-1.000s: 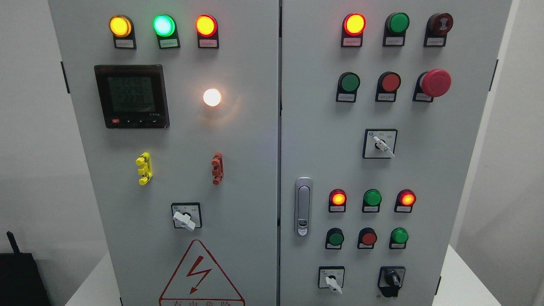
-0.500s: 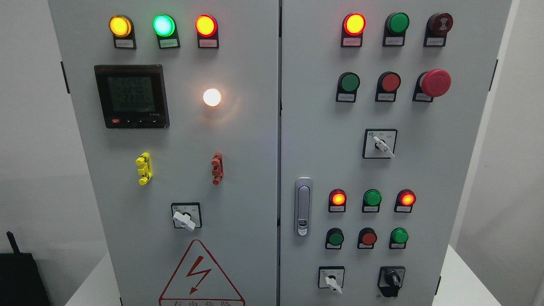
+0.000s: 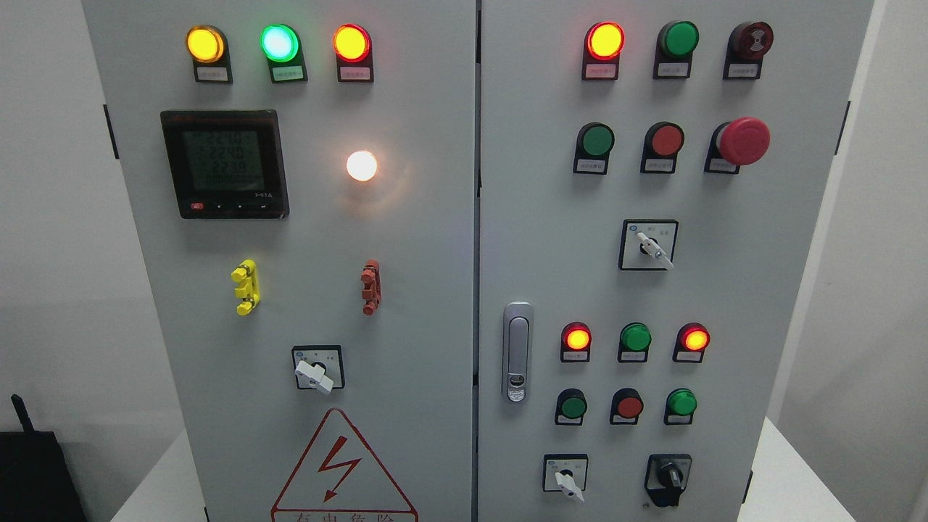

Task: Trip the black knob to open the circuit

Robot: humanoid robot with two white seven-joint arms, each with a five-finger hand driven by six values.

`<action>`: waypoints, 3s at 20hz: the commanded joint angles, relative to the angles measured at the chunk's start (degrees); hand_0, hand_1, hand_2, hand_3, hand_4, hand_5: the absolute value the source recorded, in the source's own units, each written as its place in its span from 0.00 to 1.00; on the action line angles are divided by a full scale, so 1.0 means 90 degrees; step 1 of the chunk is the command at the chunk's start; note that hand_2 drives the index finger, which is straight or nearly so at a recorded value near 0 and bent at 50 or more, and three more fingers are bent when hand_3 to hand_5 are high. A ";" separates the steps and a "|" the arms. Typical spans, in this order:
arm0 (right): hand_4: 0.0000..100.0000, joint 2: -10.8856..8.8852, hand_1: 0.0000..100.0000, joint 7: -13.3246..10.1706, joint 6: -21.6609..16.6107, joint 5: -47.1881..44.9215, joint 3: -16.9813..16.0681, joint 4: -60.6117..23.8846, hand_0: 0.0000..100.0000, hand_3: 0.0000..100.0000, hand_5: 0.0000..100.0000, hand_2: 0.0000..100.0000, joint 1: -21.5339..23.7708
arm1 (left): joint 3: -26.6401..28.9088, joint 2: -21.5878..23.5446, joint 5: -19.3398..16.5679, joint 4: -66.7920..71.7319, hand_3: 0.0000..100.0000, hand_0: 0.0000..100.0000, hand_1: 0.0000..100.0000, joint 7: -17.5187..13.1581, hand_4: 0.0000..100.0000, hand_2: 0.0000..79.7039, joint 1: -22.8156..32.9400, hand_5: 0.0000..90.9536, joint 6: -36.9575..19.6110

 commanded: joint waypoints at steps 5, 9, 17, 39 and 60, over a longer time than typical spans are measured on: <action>0.00 0.0060 0.02 0.0059 -0.0266 -0.0103 -0.0620 -0.2288 0.00 0.00 0.00 0.00 0.0616 | 0.0000 0.0000 -0.0146 0.0000 0.00 0.12 0.39 0.0004 0.00 0.00 0.0000 0.00 -0.0032; 0.00 0.0128 0.01 0.0050 -0.0821 -0.0103 -0.0649 -0.3149 0.00 0.00 0.00 0.00 0.0900 | 0.0000 0.0000 -0.0146 0.0000 0.00 0.12 0.39 0.0004 0.00 0.00 0.0000 0.00 -0.0042; 0.00 0.0168 0.00 -0.0019 -0.1271 -0.0093 -0.0639 -0.4828 0.00 0.00 0.00 0.00 0.1369 | 0.0000 0.0000 -0.0146 0.0000 0.00 0.12 0.39 0.0004 0.00 0.00 0.0000 0.00 -0.0042; 0.00 0.0187 0.00 -0.0634 -0.1467 -0.0103 -0.0571 -0.8198 0.00 0.08 0.00 0.00 0.1662 | 0.0000 0.0000 -0.0146 0.0000 0.00 0.12 0.39 0.0004 0.00 0.00 0.0000 0.00 -0.0032; 0.14 0.0119 0.00 -0.0946 -0.0705 -0.0386 -0.0464 -1.0211 0.00 0.23 0.04 0.00 0.1223 | 0.0000 0.0000 -0.0146 0.0000 0.00 0.12 0.39 0.0004 0.00 0.00 0.0000 0.00 -0.0042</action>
